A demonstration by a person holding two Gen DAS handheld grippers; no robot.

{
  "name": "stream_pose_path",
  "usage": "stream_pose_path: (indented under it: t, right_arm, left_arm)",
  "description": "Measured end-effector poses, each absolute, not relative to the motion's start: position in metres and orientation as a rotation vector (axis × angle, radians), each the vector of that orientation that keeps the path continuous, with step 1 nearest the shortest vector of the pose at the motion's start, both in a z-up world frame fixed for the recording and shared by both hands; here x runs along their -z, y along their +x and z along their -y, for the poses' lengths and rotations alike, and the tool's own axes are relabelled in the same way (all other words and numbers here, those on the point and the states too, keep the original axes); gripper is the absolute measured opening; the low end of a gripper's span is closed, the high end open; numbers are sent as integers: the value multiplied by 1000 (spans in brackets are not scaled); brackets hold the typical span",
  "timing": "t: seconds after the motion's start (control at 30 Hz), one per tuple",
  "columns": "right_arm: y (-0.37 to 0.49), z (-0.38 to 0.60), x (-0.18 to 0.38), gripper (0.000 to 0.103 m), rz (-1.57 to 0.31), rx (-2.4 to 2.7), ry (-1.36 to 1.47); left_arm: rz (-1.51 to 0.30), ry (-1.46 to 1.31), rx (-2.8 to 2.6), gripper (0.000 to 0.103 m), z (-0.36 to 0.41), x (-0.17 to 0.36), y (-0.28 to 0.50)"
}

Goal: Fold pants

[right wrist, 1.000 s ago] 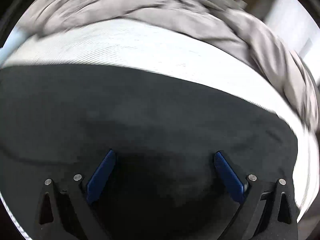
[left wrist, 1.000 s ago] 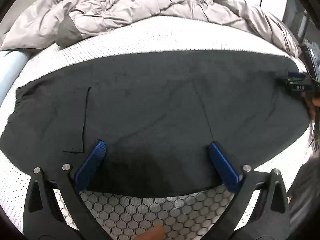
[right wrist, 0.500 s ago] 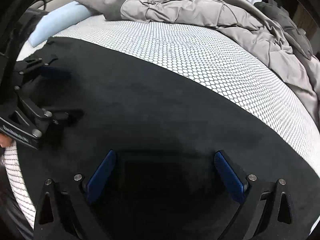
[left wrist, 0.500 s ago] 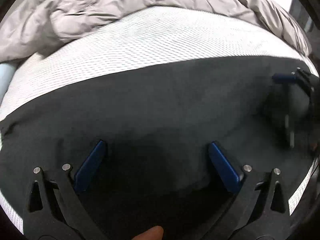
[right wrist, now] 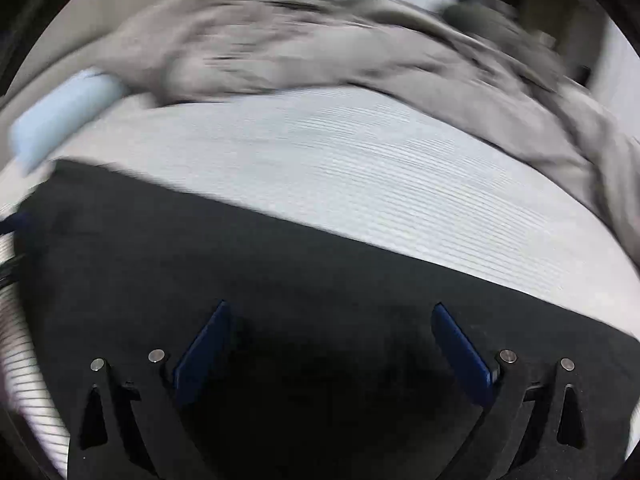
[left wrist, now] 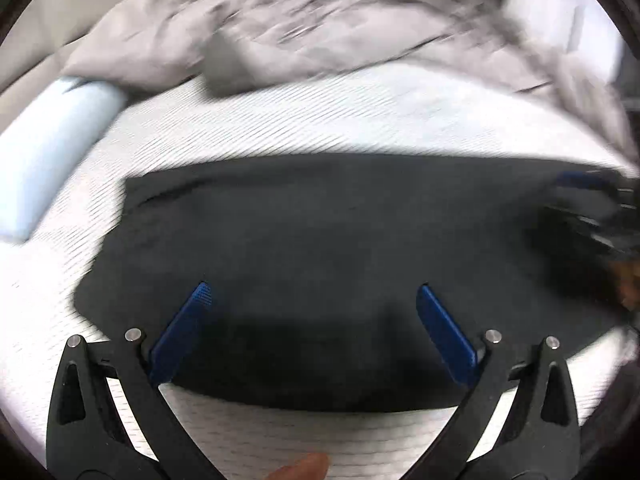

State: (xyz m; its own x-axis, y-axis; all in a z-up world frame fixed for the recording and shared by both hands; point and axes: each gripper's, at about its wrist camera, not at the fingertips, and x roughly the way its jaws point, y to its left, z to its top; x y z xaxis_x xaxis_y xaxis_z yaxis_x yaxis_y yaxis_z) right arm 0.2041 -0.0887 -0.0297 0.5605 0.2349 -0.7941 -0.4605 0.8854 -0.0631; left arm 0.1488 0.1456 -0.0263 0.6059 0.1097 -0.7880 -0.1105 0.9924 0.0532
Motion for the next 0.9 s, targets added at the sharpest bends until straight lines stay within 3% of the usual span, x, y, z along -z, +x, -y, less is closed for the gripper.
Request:
stream_pose_path:
  t: [0.13, 0.23, 0.33, 0.4, 0.47, 0.53, 0.57, 0.77, 0.9]
  right_arm:
    - [188, -5, 51, 102, -891, -598, -407]
    - [182, -52, 65, 102, -883, -656, -506]
    - [186, -51, 73, 101, -898, -640, -531]
    - [199, -30, 73, 101, -900, -541, -535]
    - [215, 1, 74, 102, -912, -419, -504]
    - [232, 37, 75, 102, -945, -324, -401]
    - [235, 46, 75, 102, -950, -265, -391]
    - [222, 10, 62, 101, -906, -393, -360]
    - [224, -36, 64, 100, -907, -533, -376]
  left_arm:
    - [-948, -144, -90, 102, -189, 41, 149]
    - [-925, -185, -47, 94, -208, 39, 140]
    - [-913, -221, -45, 67, -228, 37, 125]
    - [-888, -275, -29, 62, -246, 36, 118]
    - [-880, -294, -62, 36, -256, 37, 113]
    - [-899, -253, -116, 19, -260, 43, 117]
    - [-910, -242, -131, 16, -262, 46, 120]
    - [-854, -275, -67, 16, -242, 27, 128]
    - [-928, -199, -112, 18, -228, 41, 165]
